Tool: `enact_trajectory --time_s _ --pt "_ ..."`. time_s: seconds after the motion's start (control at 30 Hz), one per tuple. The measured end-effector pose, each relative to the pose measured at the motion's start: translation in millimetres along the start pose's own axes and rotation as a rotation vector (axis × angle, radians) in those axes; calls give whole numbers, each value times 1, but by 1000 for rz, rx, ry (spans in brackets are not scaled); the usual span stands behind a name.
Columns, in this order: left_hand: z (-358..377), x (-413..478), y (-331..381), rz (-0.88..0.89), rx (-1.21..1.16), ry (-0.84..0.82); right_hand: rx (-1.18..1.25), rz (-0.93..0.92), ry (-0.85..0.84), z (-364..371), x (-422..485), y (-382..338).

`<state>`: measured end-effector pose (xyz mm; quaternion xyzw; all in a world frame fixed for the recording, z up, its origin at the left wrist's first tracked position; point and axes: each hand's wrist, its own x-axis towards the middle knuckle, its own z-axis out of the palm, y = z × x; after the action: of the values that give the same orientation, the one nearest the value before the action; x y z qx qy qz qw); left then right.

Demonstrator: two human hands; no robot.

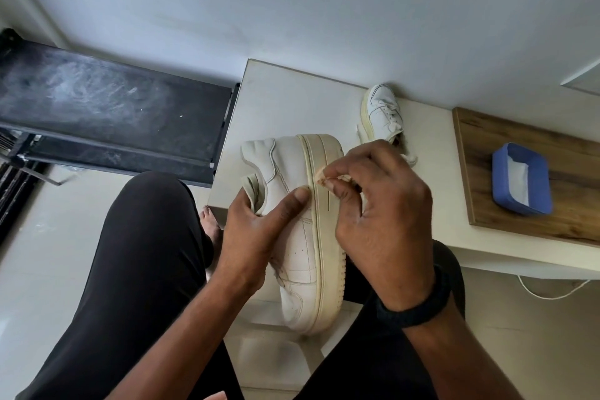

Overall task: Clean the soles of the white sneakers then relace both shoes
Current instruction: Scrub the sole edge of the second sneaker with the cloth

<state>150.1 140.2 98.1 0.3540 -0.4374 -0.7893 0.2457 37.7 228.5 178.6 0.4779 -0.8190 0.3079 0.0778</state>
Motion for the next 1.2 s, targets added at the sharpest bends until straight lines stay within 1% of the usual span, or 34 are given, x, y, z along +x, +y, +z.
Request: enact_trajectory --time_s 0.1,0.23,0.33,0.43,0.57,0.83,1.03,1.2 --pt "-1 0 1 12 -7 -37 12 -65 -55 2 -7 -7" --pt "0 0 2 11 0 -58 54 -50 -62 -2 -5 0" --pt "1 2 4 19 26 -66 23 -24 -47 -4 0 5" --pt "-1 2 4 24 61 -48 1 13 3 -3 5 10" --pt "-3 2 3 26 106 -45 9 46 39 -5 9 15" --pt "-1 -1 9 58 124 -77 21 -94 -43 -5 -5 0" --pt "3 -1 13 88 137 -26 19 -27 31 -8 7 7" --pt "-4 1 10 88 176 -17 17 45 80 -9 13 11"
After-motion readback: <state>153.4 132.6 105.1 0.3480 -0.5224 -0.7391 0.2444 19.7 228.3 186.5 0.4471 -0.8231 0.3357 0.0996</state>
